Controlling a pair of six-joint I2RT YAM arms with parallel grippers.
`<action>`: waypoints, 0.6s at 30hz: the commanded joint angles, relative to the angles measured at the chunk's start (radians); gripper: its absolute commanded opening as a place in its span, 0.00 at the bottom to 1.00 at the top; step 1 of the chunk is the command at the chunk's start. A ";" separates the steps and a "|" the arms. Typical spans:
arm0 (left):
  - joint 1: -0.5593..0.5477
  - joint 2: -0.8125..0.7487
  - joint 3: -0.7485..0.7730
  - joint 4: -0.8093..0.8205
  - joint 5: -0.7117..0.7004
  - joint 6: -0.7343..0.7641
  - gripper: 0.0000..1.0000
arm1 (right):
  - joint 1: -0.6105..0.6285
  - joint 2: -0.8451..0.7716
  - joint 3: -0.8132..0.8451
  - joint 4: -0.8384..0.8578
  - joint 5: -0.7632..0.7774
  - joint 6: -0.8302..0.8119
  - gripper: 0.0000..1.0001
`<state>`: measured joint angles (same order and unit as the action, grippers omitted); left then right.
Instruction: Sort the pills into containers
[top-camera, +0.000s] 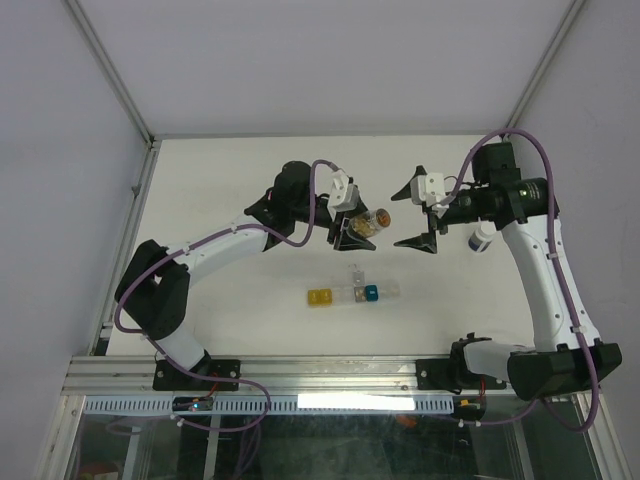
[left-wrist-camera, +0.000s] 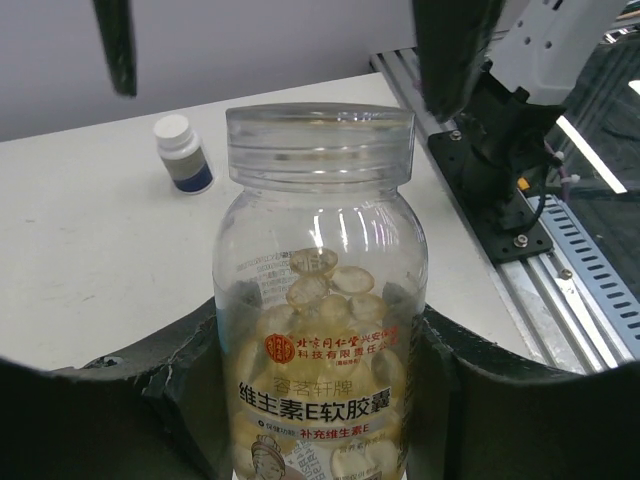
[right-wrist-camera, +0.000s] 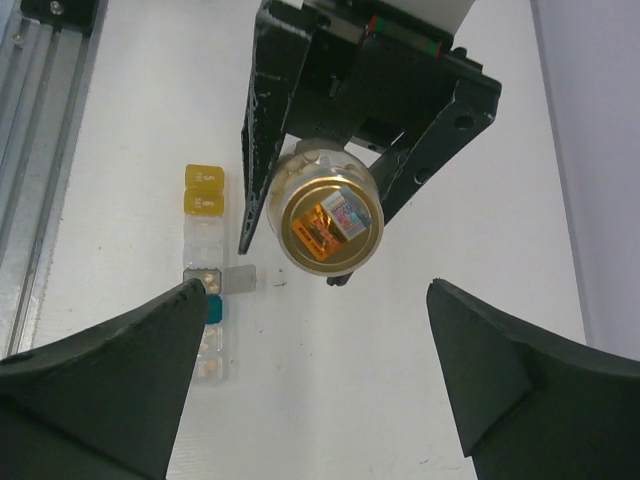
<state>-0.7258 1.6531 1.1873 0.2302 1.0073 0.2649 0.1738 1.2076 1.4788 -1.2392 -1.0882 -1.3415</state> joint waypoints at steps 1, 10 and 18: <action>-0.001 0.004 0.046 -0.011 0.116 0.013 0.00 | 0.012 0.013 -0.005 -0.029 -0.066 -0.160 0.93; -0.001 0.018 0.057 -0.024 0.122 0.014 0.00 | 0.092 0.035 -0.008 0.042 -0.030 -0.037 0.80; -0.003 0.009 0.053 -0.027 0.123 0.018 0.00 | 0.115 0.027 -0.031 0.105 -0.005 0.041 0.65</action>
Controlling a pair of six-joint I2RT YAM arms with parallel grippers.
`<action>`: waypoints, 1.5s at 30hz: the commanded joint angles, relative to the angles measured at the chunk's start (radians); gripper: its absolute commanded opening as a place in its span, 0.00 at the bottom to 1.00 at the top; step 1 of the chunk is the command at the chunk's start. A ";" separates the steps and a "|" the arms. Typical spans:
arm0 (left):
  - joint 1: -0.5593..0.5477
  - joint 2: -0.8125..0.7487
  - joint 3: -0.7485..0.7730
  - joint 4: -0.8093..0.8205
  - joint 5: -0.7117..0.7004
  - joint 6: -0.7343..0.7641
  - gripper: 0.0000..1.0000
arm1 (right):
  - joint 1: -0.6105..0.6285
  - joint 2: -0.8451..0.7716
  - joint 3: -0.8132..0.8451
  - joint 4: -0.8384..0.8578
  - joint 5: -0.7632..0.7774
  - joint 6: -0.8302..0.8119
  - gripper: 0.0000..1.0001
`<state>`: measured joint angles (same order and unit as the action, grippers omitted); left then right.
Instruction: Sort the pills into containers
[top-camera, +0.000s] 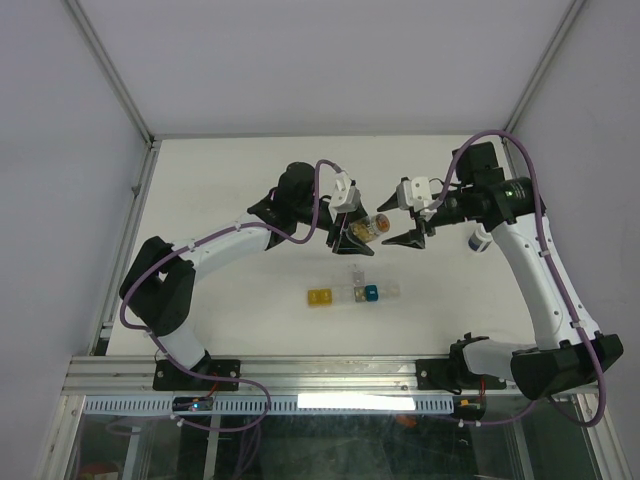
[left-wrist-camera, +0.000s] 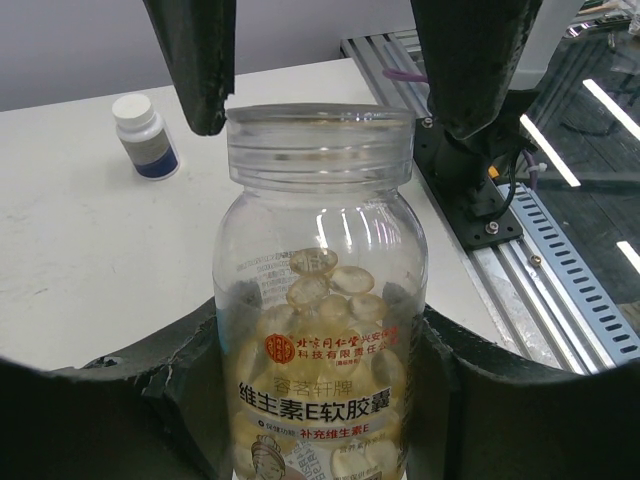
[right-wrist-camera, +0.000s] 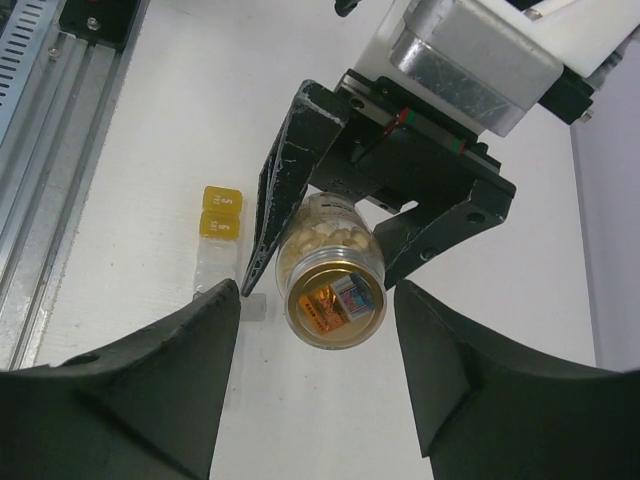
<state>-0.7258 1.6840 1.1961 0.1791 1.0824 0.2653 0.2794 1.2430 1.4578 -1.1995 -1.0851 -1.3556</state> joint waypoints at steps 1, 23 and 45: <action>-0.001 -0.023 0.043 0.024 0.047 0.018 0.00 | 0.011 -0.009 -0.012 0.072 -0.006 0.068 0.63; -0.049 -0.083 -0.076 0.276 -0.402 -0.022 0.00 | 0.023 0.018 -0.037 0.333 0.206 0.821 0.14; -0.027 -0.003 0.012 0.119 -0.180 0.038 0.00 | -0.065 -0.111 -0.004 0.180 0.117 0.331 0.99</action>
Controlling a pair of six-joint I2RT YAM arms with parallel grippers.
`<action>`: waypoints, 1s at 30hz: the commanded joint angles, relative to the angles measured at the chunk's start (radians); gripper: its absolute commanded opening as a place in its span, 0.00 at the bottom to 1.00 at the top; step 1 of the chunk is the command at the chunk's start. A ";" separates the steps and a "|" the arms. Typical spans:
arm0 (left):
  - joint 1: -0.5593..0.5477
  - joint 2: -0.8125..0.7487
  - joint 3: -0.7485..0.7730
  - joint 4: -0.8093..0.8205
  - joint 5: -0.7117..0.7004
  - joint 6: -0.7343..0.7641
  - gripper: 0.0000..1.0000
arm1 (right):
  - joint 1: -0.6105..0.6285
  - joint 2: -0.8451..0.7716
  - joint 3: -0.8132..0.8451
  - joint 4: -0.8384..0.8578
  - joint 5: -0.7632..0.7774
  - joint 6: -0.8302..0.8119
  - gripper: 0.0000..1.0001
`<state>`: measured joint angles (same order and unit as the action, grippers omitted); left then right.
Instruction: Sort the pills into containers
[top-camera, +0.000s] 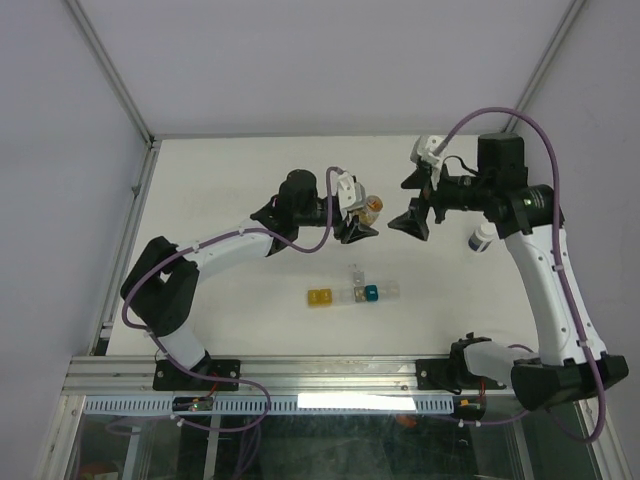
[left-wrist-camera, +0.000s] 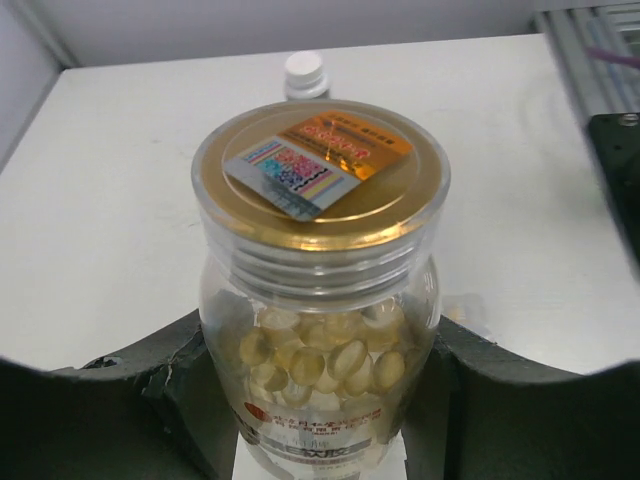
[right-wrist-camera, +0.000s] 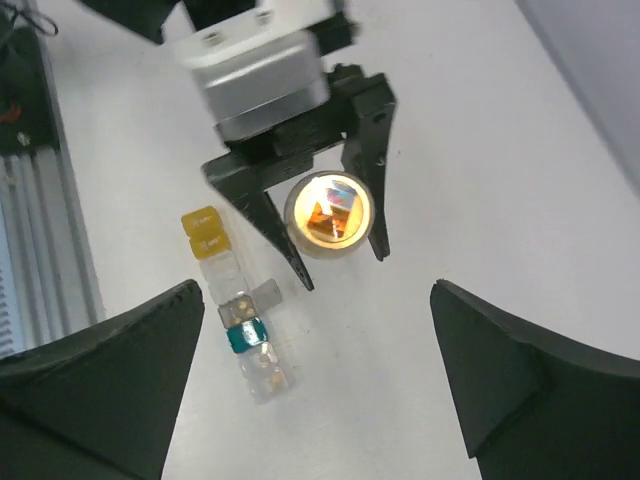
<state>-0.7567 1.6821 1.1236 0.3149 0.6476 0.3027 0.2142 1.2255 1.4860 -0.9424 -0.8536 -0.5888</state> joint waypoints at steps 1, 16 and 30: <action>0.004 0.007 0.096 -0.033 0.292 0.001 0.00 | 0.001 -0.074 -0.015 -0.158 -0.167 -0.562 0.99; 0.004 0.040 0.153 -0.143 0.438 0.030 0.00 | 0.085 0.042 -0.004 -0.156 -0.209 -0.626 0.90; 0.004 0.033 0.151 -0.155 0.441 0.038 0.00 | 0.112 0.057 -0.013 -0.108 -0.185 -0.525 0.68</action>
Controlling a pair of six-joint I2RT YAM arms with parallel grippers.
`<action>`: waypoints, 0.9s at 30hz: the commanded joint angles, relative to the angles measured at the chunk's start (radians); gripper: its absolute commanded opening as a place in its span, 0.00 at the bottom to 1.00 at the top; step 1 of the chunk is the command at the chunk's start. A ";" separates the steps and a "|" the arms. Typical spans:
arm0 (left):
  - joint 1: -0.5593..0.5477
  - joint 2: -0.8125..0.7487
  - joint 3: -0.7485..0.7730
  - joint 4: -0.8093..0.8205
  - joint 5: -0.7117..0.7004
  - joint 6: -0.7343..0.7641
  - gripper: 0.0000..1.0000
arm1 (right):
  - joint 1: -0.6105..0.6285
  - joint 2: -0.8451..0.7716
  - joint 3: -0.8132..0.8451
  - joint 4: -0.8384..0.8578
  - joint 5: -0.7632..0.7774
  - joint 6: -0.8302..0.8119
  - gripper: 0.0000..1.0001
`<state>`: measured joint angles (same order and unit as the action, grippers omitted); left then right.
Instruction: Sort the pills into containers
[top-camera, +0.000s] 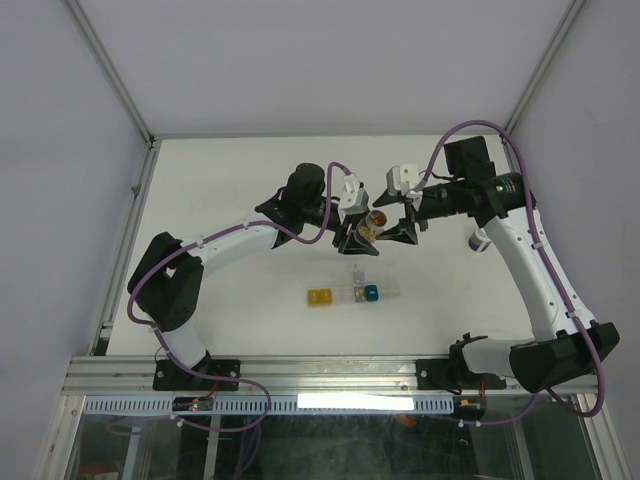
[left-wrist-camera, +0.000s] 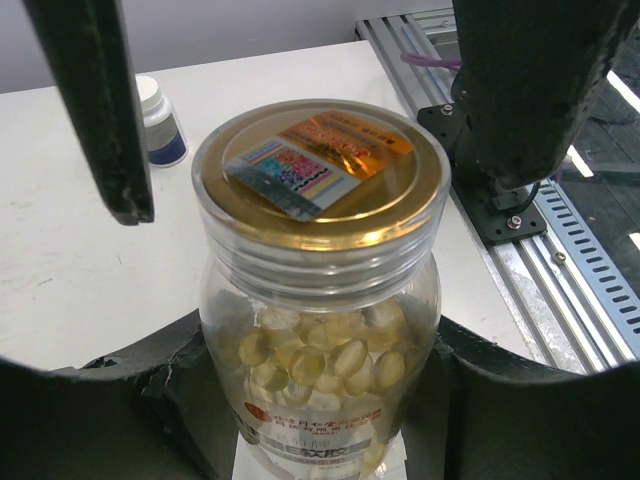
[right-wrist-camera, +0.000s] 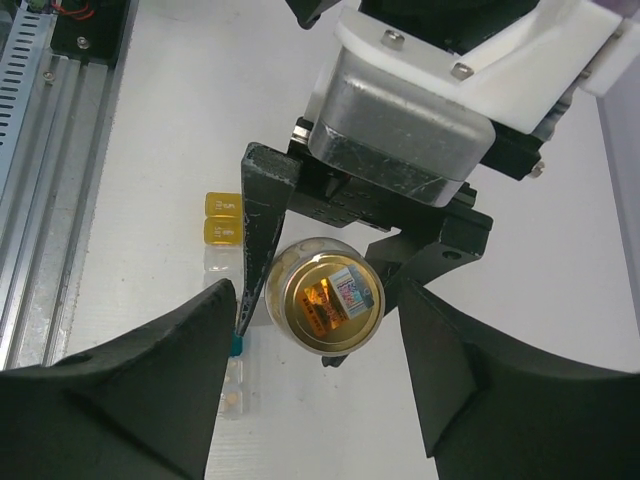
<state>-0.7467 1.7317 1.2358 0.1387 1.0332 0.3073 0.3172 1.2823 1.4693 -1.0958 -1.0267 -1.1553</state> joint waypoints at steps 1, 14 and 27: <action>-0.006 -0.017 0.039 0.021 0.056 0.035 0.00 | 0.011 0.002 0.003 0.048 -0.011 0.046 0.67; -0.006 -0.023 0.034 0.022 0.054 0.039 0.00 | 0.022 0.005 -0.007 0.056 0.006 0.083 0.58; -0.005 -0.077 -0.040 0.179 -0.130 -0.035 0.00 | 0.022 -0.032 -0.065 0.166 0.094 0.299 0.22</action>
<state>-0.7471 1.7298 1.2240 0.1577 1.0279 0.3134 0.3325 1.2865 1.4403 -1.0264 -0.9913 -1.0336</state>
